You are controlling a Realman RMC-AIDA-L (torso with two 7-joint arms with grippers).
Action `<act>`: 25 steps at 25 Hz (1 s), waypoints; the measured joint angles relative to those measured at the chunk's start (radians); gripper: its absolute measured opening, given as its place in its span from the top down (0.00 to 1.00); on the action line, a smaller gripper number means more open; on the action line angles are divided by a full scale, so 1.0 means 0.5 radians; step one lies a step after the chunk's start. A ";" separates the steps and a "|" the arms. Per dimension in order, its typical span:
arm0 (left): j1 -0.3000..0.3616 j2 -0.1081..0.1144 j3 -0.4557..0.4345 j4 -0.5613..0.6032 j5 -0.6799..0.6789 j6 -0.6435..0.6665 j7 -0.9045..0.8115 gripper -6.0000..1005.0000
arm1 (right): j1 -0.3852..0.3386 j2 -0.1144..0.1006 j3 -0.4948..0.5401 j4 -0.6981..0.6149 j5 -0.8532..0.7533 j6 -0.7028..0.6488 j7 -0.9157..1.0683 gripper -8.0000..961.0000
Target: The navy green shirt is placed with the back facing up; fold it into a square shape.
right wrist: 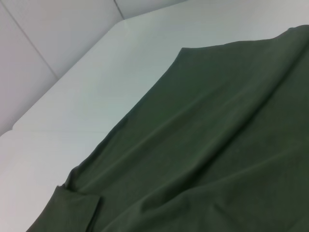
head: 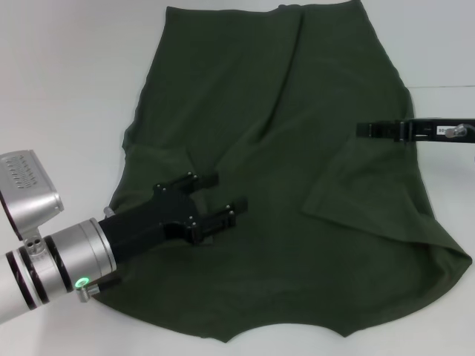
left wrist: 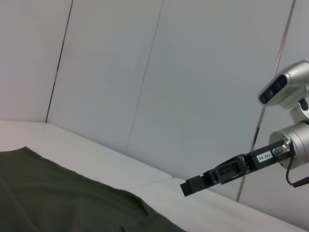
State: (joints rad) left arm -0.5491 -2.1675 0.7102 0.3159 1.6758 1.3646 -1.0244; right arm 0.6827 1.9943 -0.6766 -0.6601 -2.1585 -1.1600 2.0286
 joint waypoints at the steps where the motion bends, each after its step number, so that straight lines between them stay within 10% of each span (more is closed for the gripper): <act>1: 0.000 0.000 0.000 0.000 -0.005 0.000 0.000 0.25 | -0.007 -0.001 0.013 -0.004 0.001 -0.001 0.002 0.46; 8: 0.042 0.012 0.000 0.033 -0.058 0.000 -0.073 0.25 | -0.079 0.034 0.084 -0.007 0.123 -0.077 -0.064 0.18; 25: 0.482 0.044 -0.003 0.513 0.036 -0.005 -0.431 0.24 | -0.182 0.151 0.085 0.081 0.377 -0.166 -0.328 0.07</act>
State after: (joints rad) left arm -0.3082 -2.1455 0.7087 0.5725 1.6939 1.3620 -1.2401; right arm 0.5916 2.0697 -0.6341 -0.6198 -1.9701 -1.2429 1.8647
